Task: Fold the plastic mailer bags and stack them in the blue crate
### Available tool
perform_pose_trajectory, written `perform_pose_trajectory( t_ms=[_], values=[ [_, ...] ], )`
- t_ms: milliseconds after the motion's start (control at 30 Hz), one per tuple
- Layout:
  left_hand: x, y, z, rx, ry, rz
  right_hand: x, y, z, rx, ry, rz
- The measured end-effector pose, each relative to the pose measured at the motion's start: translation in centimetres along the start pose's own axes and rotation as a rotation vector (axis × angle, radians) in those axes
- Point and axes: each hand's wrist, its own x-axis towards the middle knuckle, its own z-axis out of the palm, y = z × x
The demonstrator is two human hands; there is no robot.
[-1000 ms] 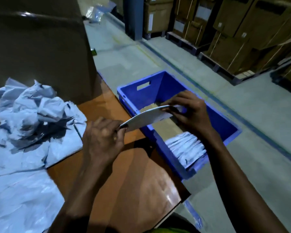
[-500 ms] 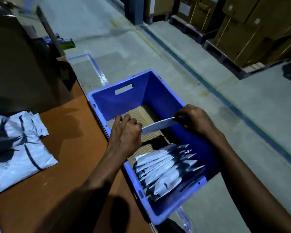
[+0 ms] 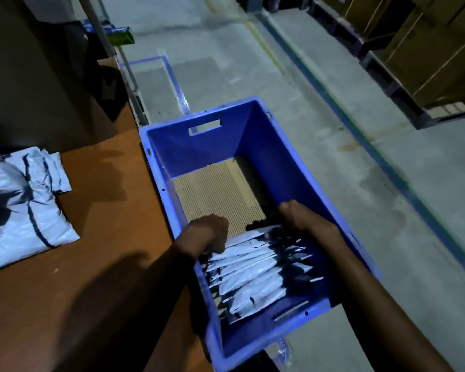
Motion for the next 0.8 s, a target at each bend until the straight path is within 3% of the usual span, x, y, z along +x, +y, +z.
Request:
perform_pose_trajectory(
  t_ms=[167,333,433,567,667,800],
  values=[
    [1.8,0.5,-2.0,-0.213,0.076,-0.047,2.1,-1.6,0.4,0.118,0.009,-0.029],
    [6.9,1.0,2.0,-0.161,-0.191,0.045,2.9,-2.7,1.8,0.064,-0.222,0.027],
    [11.8,0.1,5.2,-0.139,-0.244,0.048,2.3,-2.7,2.3,0.035,-0.271,0.059],
    [10.3,0.4,3.7,-0.122,-0.223,0.058,1.9,-3.0,2.3,-0.009,-0.171,0.085],
    [8.2,0.8,2.4,-0.144,-0.237,0.070,1.3,-3.3,2.4,0.014,-0.189,0.073],
    [0.8,2.2,-0.7,-0.123,-0.027,0.050,0.3,-3.1,1.4,0.140,0.079,0.085]
  ],
)
